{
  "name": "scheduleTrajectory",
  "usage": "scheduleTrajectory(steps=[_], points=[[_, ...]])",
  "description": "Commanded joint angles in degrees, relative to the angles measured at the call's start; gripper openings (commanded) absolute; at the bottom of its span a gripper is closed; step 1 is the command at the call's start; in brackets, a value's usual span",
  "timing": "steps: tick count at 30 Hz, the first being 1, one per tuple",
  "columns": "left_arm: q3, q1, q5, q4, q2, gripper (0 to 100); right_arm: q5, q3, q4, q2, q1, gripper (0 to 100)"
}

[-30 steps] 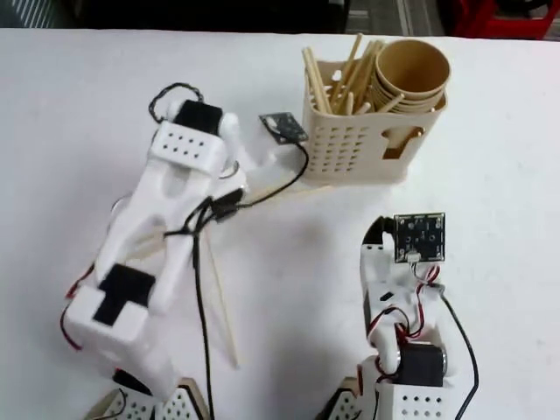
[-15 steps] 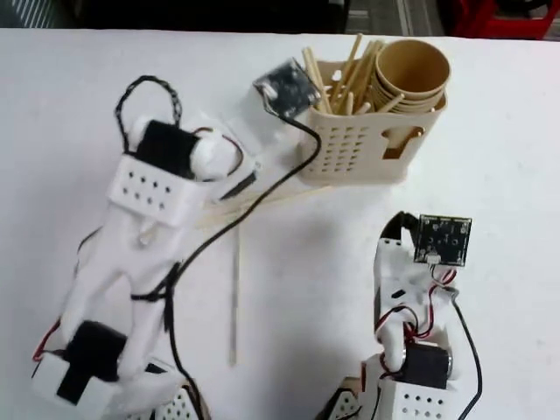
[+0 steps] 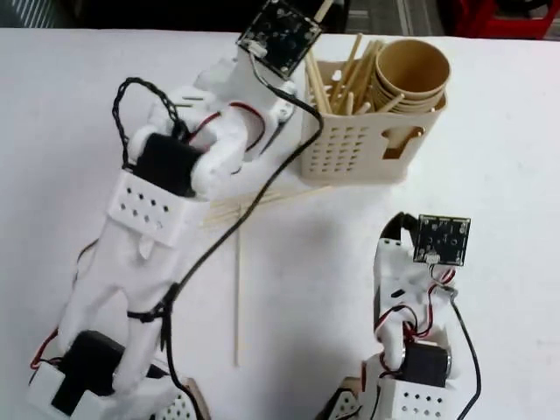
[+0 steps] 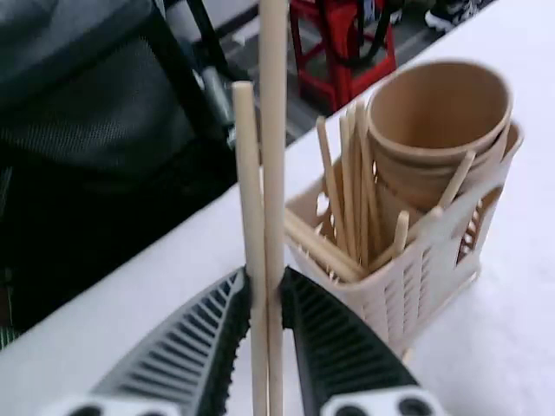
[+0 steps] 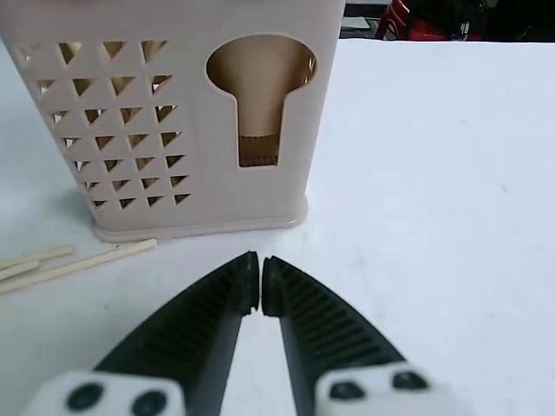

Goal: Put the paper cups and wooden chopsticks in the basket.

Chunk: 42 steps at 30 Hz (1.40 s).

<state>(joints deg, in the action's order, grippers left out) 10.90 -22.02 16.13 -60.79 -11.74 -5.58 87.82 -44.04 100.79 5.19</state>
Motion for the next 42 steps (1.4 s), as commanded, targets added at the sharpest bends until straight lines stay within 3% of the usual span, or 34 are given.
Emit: scheduleTrajectory(steps=[1,9,13,28,36,42], points=[[1.49,-4.44,-1.05,11.78,-2.95,2,0.62,0.62,3.03,0.4,0.4,2.2],[1.49,-9.45,-1.05,29.8,-2.68,2,0.62,1.14,3.74,0.4,0.13,2.2],[1.32,-11.56,-0.88,33.58,-2.51,2,0.53,1.14,3.74,0.4,0.13,2.2],[0.62,-12.18,-1.05,36.04,9.45,2,0.26,1.23,3.74,0.4,0.04,2.2],[0.35,-8.84,-1.14,39.3,16.92,3,0.26,1.23,3.74,0.4,0.04,2.2],[2.11,-8.92,-1.14,29.98,16.48,12,0.26,1.23,3.74,0.4,0.04,2.2]])
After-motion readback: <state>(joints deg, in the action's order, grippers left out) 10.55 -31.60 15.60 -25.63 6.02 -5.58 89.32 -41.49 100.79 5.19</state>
